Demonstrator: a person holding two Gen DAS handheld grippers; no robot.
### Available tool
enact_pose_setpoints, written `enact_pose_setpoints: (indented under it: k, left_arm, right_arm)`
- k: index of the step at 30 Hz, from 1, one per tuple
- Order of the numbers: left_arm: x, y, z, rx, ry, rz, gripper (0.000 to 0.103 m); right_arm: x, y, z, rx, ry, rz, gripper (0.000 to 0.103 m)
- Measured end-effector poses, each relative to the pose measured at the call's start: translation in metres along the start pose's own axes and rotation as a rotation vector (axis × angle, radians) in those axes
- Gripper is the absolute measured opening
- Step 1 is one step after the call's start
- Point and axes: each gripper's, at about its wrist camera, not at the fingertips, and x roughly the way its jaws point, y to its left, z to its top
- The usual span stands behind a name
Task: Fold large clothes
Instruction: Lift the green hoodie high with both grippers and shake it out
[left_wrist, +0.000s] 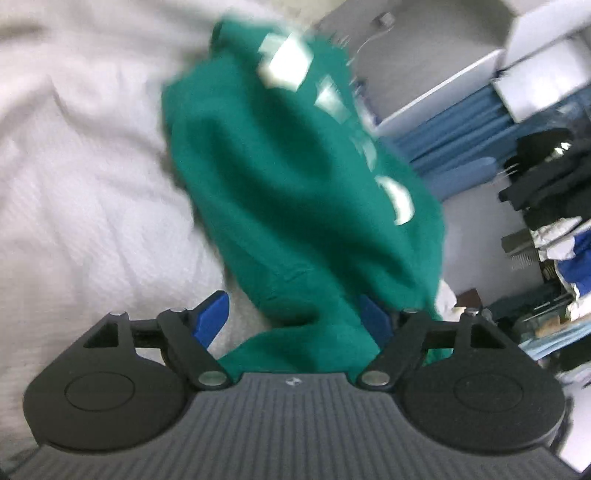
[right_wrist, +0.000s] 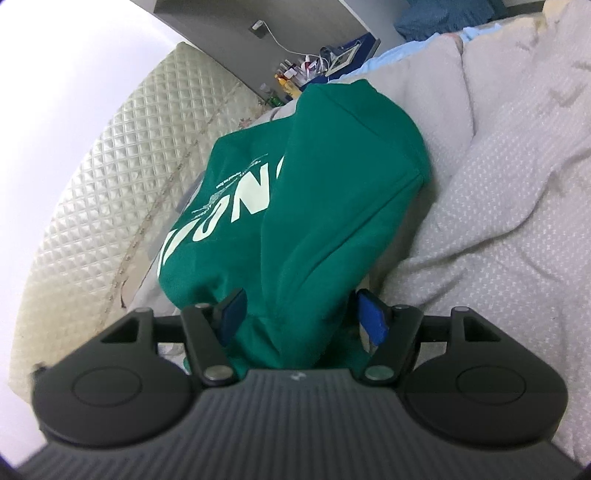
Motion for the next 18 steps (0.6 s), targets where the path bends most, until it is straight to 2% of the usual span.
enact_pose_setpoints:
  k: [5, 9, 13, 15, 16, 18]
  left_arm:
    - [0.039, 0.019, 0.005, -0.118, 0.073, -0.123, 0.081]
    - [0.051, 0.031, 0.014, -0.170, 0.030, -0.169, 0.080]
    - [0.062, 0.040, 0.021, -0.196, 0.048, -0.187, 0.077]
    - [0.065, 0.039, 0.025, -0.168, 0.056, -0.161, 0.061]
    - [0.067, 0.036, 0.026, -0.143, 0.061, -0.141, 0.057]
    - [0.068, 0.030, 0.029, -0.099, 0.057, -0.122, 0.044]
  right_arm:
    - [0.010, -0.004, 0.007, 0.013, -0.007, 0.013, 0.069]
    - [0.022, -0.012, 0.015, 0.045, -0.024, -0.011, 0.068]
    - [0.037, -0.017, 0.020, 0.050, -0.025, -0.021, 0.065]
    - [0.043, -0.016, 0.020, 0.037, -0.021, -0.026, 0.054]
    - [0.046, -0.015, 0.020, 0.027, -0.018, -0.035, 0.050]
    - [0.049, -0.012, 0.019, 0.008, -0.017, -0.052, 0.033]
